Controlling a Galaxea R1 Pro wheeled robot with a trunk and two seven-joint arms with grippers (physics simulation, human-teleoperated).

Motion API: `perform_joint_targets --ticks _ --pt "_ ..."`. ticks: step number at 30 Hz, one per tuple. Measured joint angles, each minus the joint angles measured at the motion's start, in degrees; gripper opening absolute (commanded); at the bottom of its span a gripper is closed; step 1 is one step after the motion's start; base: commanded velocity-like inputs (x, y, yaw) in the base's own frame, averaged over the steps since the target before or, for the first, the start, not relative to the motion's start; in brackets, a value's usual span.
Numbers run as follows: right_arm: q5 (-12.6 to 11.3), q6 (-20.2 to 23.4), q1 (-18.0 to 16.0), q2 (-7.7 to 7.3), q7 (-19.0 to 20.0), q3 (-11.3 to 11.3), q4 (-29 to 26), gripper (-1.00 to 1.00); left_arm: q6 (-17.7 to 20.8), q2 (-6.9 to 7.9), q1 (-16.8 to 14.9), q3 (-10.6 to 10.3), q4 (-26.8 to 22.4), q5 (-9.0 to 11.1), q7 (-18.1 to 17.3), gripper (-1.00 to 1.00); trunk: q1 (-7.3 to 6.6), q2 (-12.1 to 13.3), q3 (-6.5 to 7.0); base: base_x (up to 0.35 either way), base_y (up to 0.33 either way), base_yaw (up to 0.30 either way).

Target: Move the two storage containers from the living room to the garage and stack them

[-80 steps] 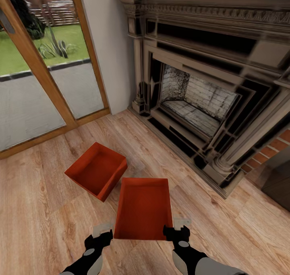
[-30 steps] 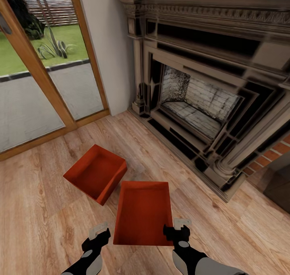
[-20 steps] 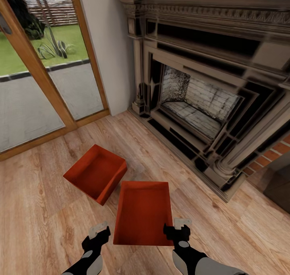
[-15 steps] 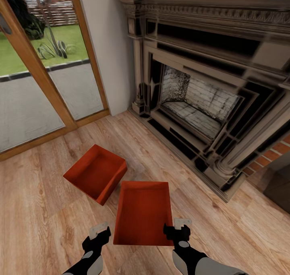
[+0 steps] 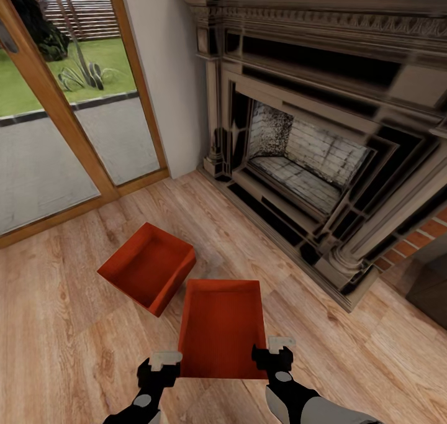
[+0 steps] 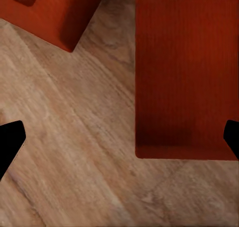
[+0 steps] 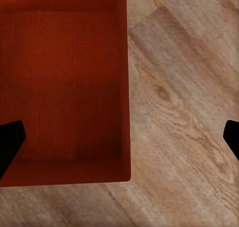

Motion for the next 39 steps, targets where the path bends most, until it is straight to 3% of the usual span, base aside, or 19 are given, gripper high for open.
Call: perform_joint_targets --ticks 15,39 --pt "0.15 -0.01 0.0 0.0 0.17 0.0 0.01 1.0 -2.07 -0.92 0.0 -0.23 0.06 -0.17 0.07 1.0 0.0 0.0 0.0 0.0 0.0 0.0" --pt "0.14 -0.01 0.0 0.0 0.26 0.0 0.0 1.0 -2.62 -1.11 0.0 -0.22 0.14 -0.26 0.74 1.0 0.43 -0.79 -0.35 0.0 0.0 0.0"
